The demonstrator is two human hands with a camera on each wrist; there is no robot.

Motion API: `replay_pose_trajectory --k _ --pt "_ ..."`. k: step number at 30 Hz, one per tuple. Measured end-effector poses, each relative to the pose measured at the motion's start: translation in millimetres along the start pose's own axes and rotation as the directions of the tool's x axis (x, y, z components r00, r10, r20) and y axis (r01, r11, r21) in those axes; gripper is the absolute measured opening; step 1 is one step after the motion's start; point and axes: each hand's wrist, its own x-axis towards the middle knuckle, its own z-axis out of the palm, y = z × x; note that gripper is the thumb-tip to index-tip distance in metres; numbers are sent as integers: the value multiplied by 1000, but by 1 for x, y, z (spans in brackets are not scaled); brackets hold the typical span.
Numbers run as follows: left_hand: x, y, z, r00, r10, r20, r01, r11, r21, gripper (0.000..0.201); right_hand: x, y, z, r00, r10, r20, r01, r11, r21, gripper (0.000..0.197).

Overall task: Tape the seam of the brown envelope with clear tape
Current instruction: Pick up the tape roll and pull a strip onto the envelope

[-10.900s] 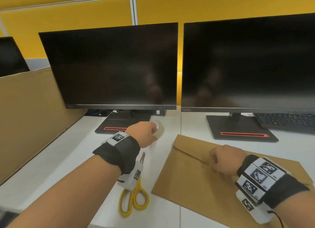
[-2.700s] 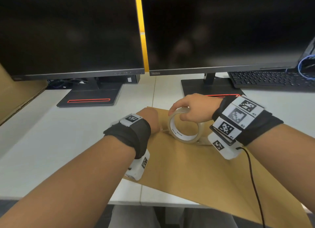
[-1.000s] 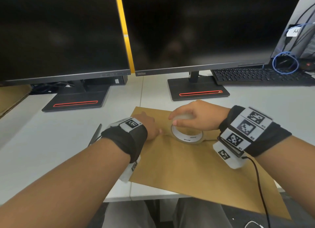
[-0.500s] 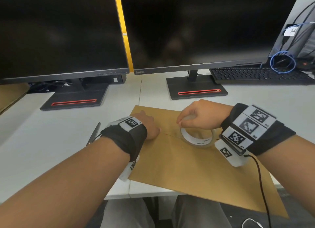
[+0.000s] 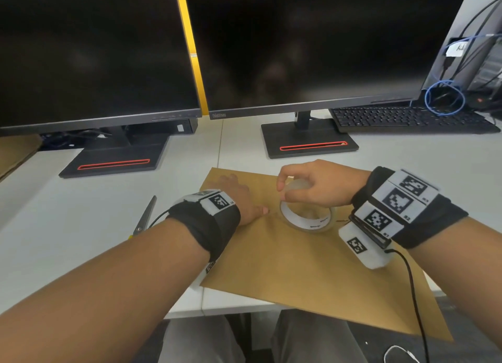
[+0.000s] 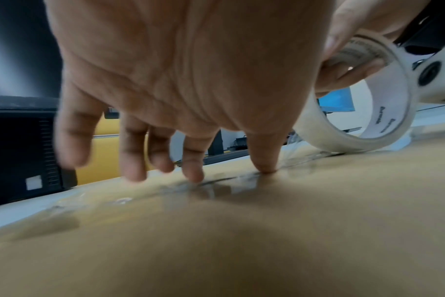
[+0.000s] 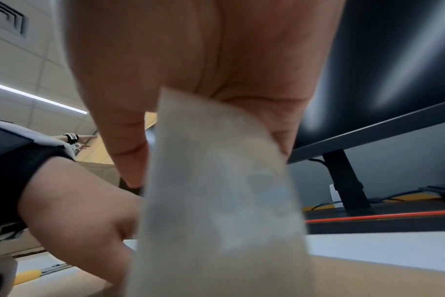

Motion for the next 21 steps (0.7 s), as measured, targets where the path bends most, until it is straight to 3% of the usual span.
replay_pose_trajectory --k 3,5,10,21 --pt "-3 12 -6 984 177 30 -174 982 -74 48 -2 4 -4 1000 -12 -19 13 1000 2 19" --pt "-6 12 -7 971 234 52 -225 964 -138 43 -3 5 -6 1000 -13 -20 13 1000 18 22" --pt "-8 3 -6 965 263 24 -253 947 -199 42 -5 5 -5 999 -12 -39 15 996 84 29" --pt "-4 7 -6 964 265 20 -258 953 -156 54 -5 2 -2 1000 -8 -21 8 1000 -8 26"
